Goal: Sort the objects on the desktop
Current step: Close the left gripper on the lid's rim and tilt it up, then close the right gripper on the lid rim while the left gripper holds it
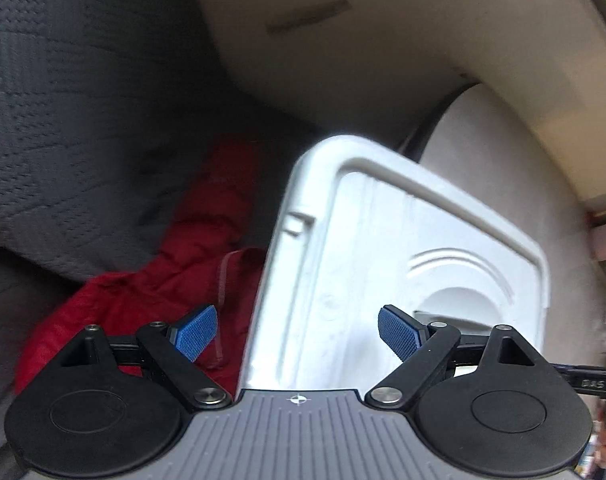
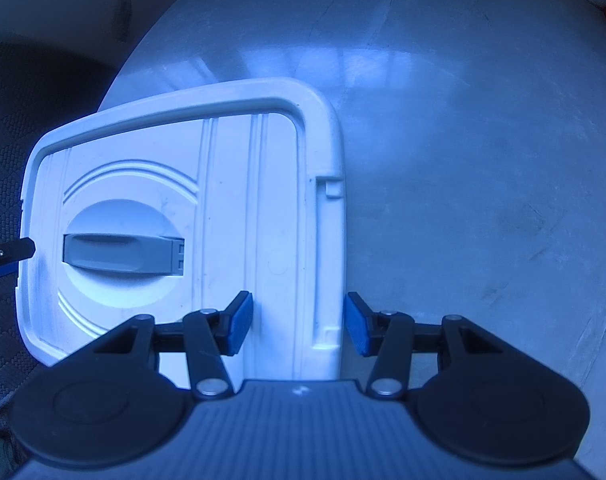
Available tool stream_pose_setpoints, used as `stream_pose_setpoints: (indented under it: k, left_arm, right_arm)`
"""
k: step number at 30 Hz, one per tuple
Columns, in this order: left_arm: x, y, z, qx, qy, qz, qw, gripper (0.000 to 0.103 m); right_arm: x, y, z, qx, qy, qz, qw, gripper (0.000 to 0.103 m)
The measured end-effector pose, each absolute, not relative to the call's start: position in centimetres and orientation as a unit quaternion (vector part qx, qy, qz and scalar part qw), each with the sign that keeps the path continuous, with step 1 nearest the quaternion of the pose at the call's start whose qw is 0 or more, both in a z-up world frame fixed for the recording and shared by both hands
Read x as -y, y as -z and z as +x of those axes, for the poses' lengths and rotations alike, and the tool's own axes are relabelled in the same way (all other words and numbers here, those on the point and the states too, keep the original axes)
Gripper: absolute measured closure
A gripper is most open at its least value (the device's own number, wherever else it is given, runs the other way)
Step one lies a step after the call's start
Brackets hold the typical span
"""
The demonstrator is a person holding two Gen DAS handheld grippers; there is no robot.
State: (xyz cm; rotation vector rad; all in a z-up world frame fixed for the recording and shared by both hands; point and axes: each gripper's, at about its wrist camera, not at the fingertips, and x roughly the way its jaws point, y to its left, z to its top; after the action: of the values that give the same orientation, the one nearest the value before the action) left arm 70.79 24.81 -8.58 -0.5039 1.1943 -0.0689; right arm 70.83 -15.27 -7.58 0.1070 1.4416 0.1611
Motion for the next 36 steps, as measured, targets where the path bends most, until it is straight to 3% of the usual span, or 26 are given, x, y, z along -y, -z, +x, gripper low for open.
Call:
stream_pose_setpoints:
  k: [17, 23, 27, 30, 36]
  left_arm:
    - [-28.0, 14.0, 71.0, -0.544, 0.191, -0.383, 0.722, 0.014]
    - [-28.4, 16.2, 70.2, -0.519, 0.211, -0.425, 0.711, 0.018]
    - [-28.5, 15.6, 68.4, -0.516, 0.212, -0.426, 0.713, 0.047]
    - [-28.6, 15.4, 67.7, -0.518, 0.221, -0.417, 0.714, 0.051]
    - [-30.1, 13.1, 67.6, -0.482, 0.240, -0.435, 0.722, 0.069]
  right_arm:
    - [12.7, 7.4, 69.1, -0.659, -0.075, 0.028, 0.748, 0.053]
    - [11.8, 7.6, 68.3, -0.659, -0.081, 0.040, 0.747, 0.053]
    - [11.5, 7.7, 68.0, -0.656, -0.083, 0.048, 0.748, 0.053]
    - [10.7, 7.7, 67.5, -0.655, -0.085, 0.041, 0.750, 0.054]
    - [8.6, 7.2, 66.5, -0.647, -0.086, 0.025, 0.757, 0.057]
